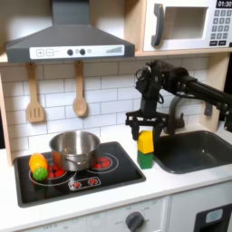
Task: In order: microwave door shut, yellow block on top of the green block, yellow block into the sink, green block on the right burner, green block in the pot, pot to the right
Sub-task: 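Put the yellow block on top of the green block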
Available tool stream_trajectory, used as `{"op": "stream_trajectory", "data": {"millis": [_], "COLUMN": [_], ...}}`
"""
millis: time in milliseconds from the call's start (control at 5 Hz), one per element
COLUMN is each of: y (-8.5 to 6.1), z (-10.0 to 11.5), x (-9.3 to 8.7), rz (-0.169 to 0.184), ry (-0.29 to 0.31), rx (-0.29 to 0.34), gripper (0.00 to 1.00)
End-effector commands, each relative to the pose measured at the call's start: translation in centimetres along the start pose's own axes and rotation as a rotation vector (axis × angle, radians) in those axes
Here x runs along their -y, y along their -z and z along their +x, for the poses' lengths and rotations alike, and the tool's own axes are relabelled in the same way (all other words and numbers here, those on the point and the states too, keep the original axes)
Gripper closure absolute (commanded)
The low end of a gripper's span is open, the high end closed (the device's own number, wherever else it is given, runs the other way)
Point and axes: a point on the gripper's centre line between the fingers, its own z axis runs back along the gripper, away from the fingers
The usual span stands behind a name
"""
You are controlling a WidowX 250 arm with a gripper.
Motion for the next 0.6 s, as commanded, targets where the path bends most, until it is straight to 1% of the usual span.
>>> {"op": "stream_trajectory", "data": {"millis": [0,400], "y": [0.17,0.1], "z": [0.46,0.33], "x": [0.18,-0.18], "rz": [0.008,0.017], "ry": [0.017,0.017], "rx": [0.006,0.015], "gripper": [1.0,1.0]}}
